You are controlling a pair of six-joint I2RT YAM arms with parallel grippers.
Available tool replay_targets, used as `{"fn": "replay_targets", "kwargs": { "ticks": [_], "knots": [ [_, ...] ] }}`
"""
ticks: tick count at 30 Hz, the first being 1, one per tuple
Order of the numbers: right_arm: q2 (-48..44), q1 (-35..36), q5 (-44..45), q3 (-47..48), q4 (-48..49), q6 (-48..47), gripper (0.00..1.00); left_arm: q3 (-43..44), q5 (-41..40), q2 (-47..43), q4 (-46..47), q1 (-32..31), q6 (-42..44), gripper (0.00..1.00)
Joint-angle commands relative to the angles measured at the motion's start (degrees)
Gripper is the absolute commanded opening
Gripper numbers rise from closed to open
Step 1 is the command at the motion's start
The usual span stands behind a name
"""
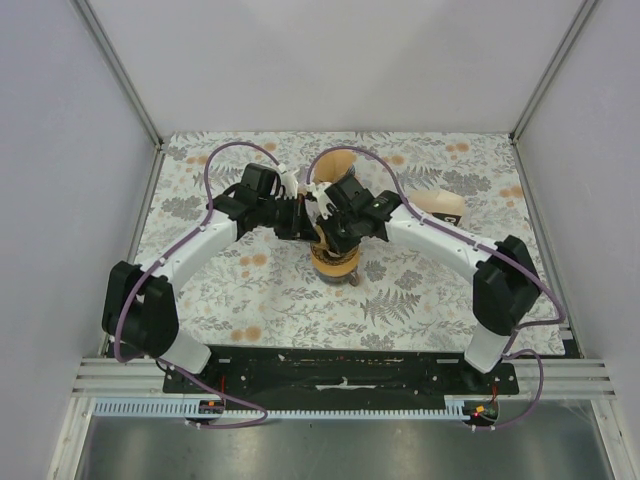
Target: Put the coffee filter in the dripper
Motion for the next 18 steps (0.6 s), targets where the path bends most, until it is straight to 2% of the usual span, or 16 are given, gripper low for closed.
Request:
{"fn": "replay_targets", "kwargs": {
  "ticks": [1,13,18],
  "knots": [
    [-7.3,-0.2,-5.8,-0.4,6.7,-8.5,0.17,0.9,-1.9,0.3,-2.9,-0.1,2.7,0.02],
    [-13.1,-2.7,-11.9,-3.4,8.9,-12.7,0.29,2.1,-2.2,0.5,-3.7,-0.1,3.6,0.02],
    [-17.3,-2.7,-9.6,-4.6,11.4,-13.6,0.3,2.5,-2.3,0.5,-3.9,-0.1,4.0,0.05]
  ]
}}
